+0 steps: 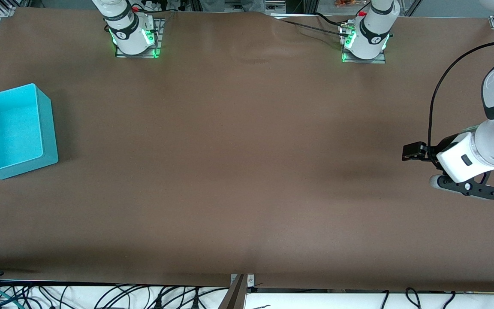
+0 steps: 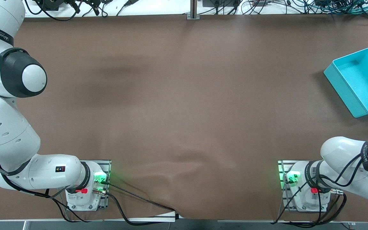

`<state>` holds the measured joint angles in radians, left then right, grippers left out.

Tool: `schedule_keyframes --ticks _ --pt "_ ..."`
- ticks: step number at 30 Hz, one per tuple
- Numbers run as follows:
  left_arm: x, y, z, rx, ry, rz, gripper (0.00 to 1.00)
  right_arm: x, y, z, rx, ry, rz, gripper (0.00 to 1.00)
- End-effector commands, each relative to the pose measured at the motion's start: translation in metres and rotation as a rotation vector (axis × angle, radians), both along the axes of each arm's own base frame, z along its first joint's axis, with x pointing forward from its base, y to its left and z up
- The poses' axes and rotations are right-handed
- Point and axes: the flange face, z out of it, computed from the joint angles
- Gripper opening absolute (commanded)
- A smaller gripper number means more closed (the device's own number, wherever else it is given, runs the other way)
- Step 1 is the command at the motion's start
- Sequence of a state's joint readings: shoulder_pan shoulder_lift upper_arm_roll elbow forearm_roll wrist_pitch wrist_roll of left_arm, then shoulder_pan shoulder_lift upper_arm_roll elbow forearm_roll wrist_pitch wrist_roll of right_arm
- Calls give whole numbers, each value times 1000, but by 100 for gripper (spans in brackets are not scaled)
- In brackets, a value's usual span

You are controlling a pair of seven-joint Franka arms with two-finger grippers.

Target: Wind red beetle toy and store in blue box

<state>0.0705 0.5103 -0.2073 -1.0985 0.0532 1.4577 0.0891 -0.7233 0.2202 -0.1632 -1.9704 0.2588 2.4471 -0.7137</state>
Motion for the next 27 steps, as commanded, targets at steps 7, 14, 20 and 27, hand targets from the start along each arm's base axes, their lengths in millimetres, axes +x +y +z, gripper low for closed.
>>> schedule_keyframes --ticks 7,14,20,27 --pt "-1 2 8 -22 -13 -14 100 40 47 1 35 20 338 0" --pt "0 3 8 -22 -13 -13 100 61 68 -6 55 18 411 0" --pt "0 5 8 -21 -13 -10 100 70 68 -36 116 -13 364 0" --pt "0 5 8 -21 -13 -10 100 72 61 -79 144 -25 304 0"
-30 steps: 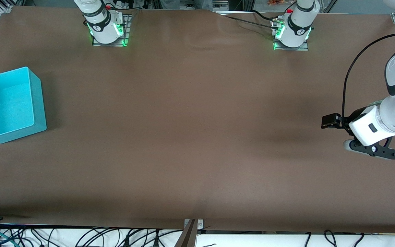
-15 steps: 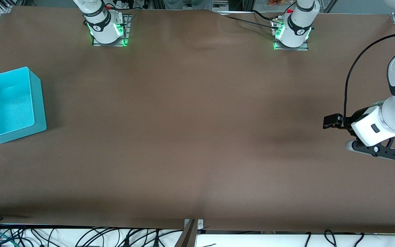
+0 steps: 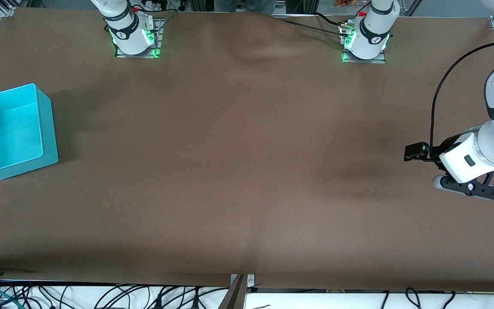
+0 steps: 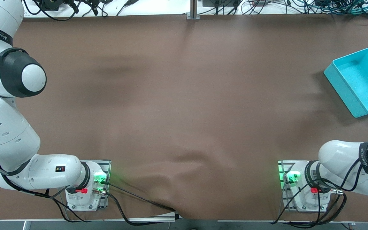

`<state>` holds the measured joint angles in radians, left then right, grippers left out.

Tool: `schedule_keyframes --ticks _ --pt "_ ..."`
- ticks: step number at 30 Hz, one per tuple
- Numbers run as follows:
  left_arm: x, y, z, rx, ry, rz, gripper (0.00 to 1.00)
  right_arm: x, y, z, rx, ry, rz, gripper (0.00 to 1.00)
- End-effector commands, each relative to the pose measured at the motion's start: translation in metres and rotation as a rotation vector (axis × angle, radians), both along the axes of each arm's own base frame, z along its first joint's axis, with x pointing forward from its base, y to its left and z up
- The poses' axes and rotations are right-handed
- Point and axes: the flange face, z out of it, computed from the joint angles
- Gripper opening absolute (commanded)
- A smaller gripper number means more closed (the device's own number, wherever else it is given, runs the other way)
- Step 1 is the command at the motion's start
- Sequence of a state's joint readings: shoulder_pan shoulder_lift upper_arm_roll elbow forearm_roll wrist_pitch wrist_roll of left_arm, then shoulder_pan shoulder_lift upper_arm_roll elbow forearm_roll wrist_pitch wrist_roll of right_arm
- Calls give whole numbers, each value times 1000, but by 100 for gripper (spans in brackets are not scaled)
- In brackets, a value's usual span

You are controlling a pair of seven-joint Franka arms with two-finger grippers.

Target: Wind red beetle toy and store in blue box

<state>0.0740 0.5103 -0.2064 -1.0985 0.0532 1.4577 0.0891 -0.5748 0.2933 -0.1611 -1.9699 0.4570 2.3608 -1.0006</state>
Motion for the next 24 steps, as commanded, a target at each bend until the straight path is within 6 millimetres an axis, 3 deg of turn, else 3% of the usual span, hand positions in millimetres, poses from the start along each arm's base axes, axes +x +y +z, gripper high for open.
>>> schedule_keyframes --ticks 1,10,24 --pt "-1 2 8 -21 -13 -14 100 4 -12 -33 5 -6 -26 0" --pt "-1 2 8 -21 -13 -14 100 -3 -17 -53 -40 2 90 0" --pt "0 3 8 -20 -13 -13 100 -18 -12 -88 -97 26 75 0"
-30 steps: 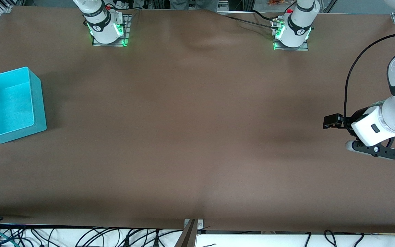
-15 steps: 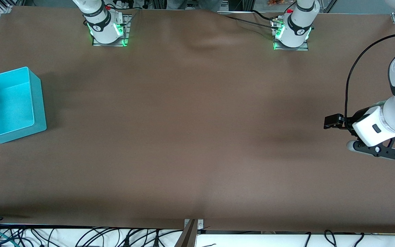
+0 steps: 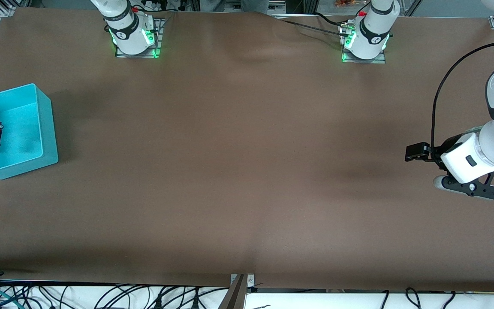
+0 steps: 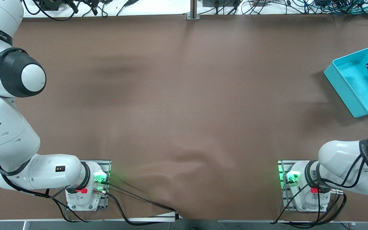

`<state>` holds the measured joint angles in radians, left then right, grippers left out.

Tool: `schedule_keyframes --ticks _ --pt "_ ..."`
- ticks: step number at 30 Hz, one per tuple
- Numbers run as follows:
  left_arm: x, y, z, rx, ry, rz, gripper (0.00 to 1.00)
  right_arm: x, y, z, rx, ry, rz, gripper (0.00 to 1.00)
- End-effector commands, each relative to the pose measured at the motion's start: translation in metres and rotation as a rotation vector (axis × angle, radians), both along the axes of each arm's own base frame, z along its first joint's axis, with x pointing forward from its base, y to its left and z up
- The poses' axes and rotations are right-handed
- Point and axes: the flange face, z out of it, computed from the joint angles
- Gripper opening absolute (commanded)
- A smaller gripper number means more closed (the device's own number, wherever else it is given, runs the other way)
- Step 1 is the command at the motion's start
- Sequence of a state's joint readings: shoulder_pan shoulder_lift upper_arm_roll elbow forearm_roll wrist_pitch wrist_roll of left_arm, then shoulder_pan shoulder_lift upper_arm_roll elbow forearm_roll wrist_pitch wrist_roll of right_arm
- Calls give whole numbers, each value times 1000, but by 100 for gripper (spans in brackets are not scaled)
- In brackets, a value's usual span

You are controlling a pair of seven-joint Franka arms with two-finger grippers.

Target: Wind red beetle toy and store in blue box

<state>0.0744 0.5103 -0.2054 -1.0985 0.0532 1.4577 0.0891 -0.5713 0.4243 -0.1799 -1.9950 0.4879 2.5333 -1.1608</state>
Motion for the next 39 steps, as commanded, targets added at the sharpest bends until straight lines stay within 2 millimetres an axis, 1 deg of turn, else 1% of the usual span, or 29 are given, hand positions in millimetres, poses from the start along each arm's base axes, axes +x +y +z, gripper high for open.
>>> schedule_keyframes --ticks 1,4,9,16,25,32,35,36,37,38,39 --pt "-1 2 8 -21 -13 -14 100 -8 6 -16 -4 5 5 0" --pt "-1 2 8 -21 -13 -14 100 -15 7 -22 -14 10 -6 0" --pt "-1 2 8 -21 -13 -14 100 -31 11 -37 -39 4 -55 0" --pt "-1 2 8 -21 -13 -14 100 -46 18 -51 -29 2 -49 0" --pt "0 0 8 -22 -19 -17 100 -52 19 -56 -22 -31 -21 0" --pt "0 0 8 -22 -21 -16 100 -63 25 -66 -1 -41 -23 0" --pt "0 -1 9 -23 -21 -19 100 -65 26 -68 2 -48 -15 0" --pt "0 -2 9 -23 -21 -19 100 -64 27 -68 2 -49 -14 10" --pt "0 -2 9 -23 -21 -19 100 -64 26 -67 0 -50 -12 26" --pt "0 -2 9 -23 -21 -19 100 -64 26 -67 1 -50 -14 34" --pt "0 -2 9 -23 -21 -19 100 -64 26 -66 0 -52 -14 40"
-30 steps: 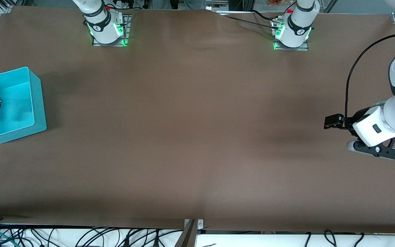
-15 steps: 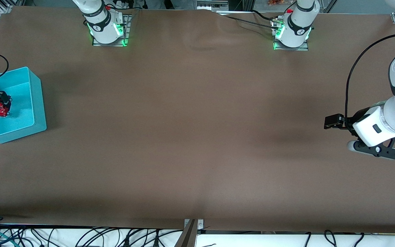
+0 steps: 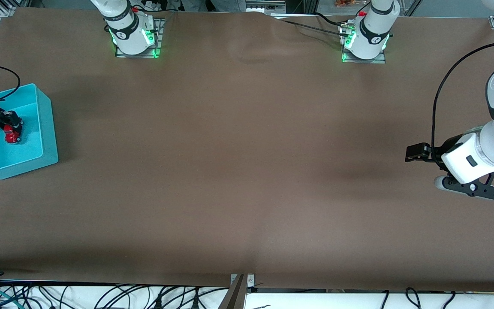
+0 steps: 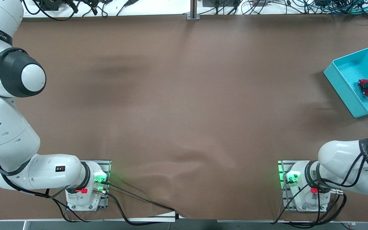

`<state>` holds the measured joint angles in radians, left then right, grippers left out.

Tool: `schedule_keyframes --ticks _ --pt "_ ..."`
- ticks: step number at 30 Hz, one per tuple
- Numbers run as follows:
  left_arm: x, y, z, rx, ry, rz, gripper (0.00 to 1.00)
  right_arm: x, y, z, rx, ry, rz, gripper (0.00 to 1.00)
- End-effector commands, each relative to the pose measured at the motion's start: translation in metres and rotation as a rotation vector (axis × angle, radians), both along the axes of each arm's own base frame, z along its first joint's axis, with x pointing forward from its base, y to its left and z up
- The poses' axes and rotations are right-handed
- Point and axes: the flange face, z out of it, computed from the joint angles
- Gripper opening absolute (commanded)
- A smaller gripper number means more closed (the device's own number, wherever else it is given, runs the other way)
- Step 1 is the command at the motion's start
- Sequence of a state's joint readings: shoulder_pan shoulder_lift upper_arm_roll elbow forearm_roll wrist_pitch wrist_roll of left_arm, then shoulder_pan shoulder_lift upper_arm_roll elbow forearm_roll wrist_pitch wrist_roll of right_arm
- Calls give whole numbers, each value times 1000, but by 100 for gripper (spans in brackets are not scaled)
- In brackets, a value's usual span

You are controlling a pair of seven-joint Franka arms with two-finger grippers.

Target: Wind red beetle toy and store in blue box

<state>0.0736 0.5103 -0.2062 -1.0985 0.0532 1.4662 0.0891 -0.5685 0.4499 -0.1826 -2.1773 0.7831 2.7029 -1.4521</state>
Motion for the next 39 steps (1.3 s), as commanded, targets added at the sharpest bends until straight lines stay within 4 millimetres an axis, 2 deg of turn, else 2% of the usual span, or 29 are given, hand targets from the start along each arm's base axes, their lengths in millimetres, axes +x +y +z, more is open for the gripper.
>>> schedule_keyframes --ticks 1,2,4,5,8,9,21,27,31,39 --pt "-1 1 8 -22 -12 -17 100 -3 4 6 -15 -19 6 48" --pt "-1 1 8 -22 -12 -17 100 -3 3 8 -16 -22 6 54" --pt "-1 1 8 -22 -12 -17 100 -3 3 9 -19 -23 4 56" --pt "-1 1 8 -22 -12 -17 100 -5 0 9 -22 -22 0 61" --pt "-1 1 8 -21 -12 -15 100 -7 -3 13 -31 -26 3 88" --pt "-1 2 8 -21 -12 -14 100 -7 -4 16 -35 -30 5 100" --pt "-1 1 8 -22 -12 -17 100 -11 -15 35 -68 -54 15 100" --pt "-1 0 8 -22 -12 -18 100 -8 -25 57 -86 -89 -3 100" --pt "-1 0 8 -22 -12 -18 100 -13 -36 69 -88 -103 -26 100" --pt "-1 1 8 -22 -12 -17 100 -24 -46 69 -80 -94 -88 100"
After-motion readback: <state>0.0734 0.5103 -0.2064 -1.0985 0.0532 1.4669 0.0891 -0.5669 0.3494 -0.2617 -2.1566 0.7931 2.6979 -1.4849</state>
